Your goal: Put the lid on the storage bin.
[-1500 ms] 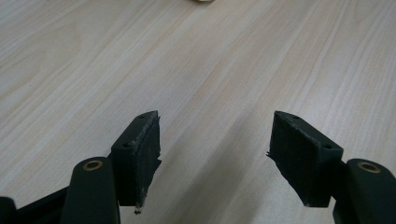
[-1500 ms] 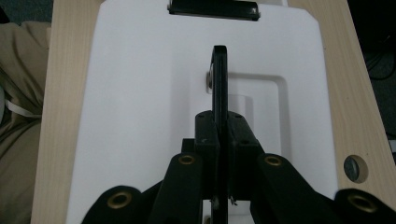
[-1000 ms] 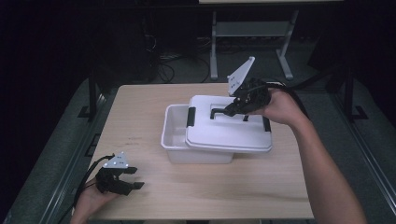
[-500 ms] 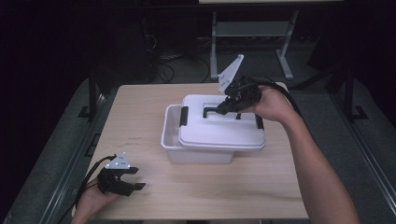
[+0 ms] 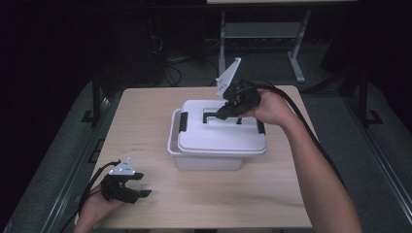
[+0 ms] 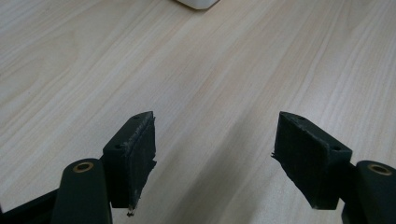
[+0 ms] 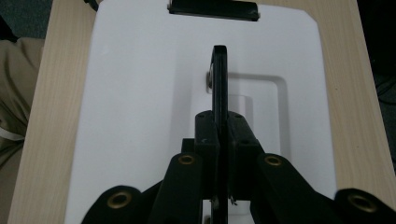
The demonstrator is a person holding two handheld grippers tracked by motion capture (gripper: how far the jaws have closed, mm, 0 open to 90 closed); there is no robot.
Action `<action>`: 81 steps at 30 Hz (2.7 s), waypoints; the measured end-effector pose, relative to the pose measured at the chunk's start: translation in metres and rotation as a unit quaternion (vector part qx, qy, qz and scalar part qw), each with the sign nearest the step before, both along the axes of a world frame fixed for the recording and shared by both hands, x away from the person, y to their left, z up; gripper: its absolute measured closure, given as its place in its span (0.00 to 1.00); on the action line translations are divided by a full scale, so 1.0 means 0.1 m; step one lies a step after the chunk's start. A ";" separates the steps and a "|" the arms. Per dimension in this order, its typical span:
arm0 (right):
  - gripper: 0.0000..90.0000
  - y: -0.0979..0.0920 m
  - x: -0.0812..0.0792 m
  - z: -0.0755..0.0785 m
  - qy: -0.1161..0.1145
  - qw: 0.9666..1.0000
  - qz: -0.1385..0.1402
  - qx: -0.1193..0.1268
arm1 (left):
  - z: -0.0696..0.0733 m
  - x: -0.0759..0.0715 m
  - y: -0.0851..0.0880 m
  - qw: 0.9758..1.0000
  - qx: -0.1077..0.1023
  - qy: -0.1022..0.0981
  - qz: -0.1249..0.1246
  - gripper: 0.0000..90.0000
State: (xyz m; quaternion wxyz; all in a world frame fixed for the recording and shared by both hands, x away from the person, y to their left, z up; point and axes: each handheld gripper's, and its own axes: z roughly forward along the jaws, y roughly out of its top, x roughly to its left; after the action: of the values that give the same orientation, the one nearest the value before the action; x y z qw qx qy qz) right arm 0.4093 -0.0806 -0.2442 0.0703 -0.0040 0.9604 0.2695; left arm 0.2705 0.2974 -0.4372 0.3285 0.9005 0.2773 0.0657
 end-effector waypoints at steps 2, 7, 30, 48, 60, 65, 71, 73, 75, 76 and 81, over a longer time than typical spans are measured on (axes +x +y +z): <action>0.94 0.02 0.02 -0.01 0.000 1.000 0.002 -0.002 | -0.01 0.00 -0.01 1.000 -0.002 0.000 -0.001 0.32; 0.94 0.08 0.04 -0.04 0.004 1.000 0.001 0.001 | 0.00 -0.01 0.01 1.000 -0.006 0.003 -0.003 0.32; 0.94 0.41 0.18 -0.15 0.005 1.000 0.014 -0.003 | 0.00 -0.04 0.11 1.000 -0.015 0.002 0.012 0.32; 0.94 0.40 0.27 -0.34 0.020 1.000 0.006 -0.005 | -0.01 -0.04 0.12 1.000 -0.017 0.003 0.013 0.32; 0.94 0.44 0.30 -0.40 0.031 0.999 0.004 -0.005 | -0.01 -0.04 0.13 1.000 -0.015 0.003 0.011 0.32; 0.94 0.44 0.30 -0.40 0.032 0.999 0.005 -0.004 | 0.00 -0.05 0.13 1.000 -0.015 0.003 0.011 0.32; 0.94 0.42 0.30 -0.41 0.033 0.999 0.002 0.000 | -0.01 -0.05 0.13 1.000 -0.016 0.003 0.013 0.32; 0.94 0.41 0.30 -0.41 0.034 0.999 0.000 0.001 | -0.01 -0.05 0.13 1.000 -0.017 0.003 0.013 0.32; 0.93 0.39 0.30 -0.41 0.035 0.999 -0.001 0.004 | -0.01 -0.05 0.12 1.000 -0.016 0.003 0.012 0.32; 0.93 0.38 0.29 -0.42 0.035 0.999 -0.003 0.006 | -0.01 -0.05 0.12 1.000 -0.016 0.002 0.012 0.32; 0.92 0.36 0.28 -0.43 0.037 0.999 -0.006 0.008 | -0.01 -0.05 0.10 1.000 -0.012 0.004 0.010 0.32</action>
State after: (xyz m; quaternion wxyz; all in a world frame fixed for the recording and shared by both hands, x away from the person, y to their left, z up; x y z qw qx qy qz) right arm 0.4372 -0.0451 -0.2869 0.0359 0.0121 0.9601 0.2772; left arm 0.2654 0.3077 -0.4386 0.3376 0.8939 0.2883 0.0620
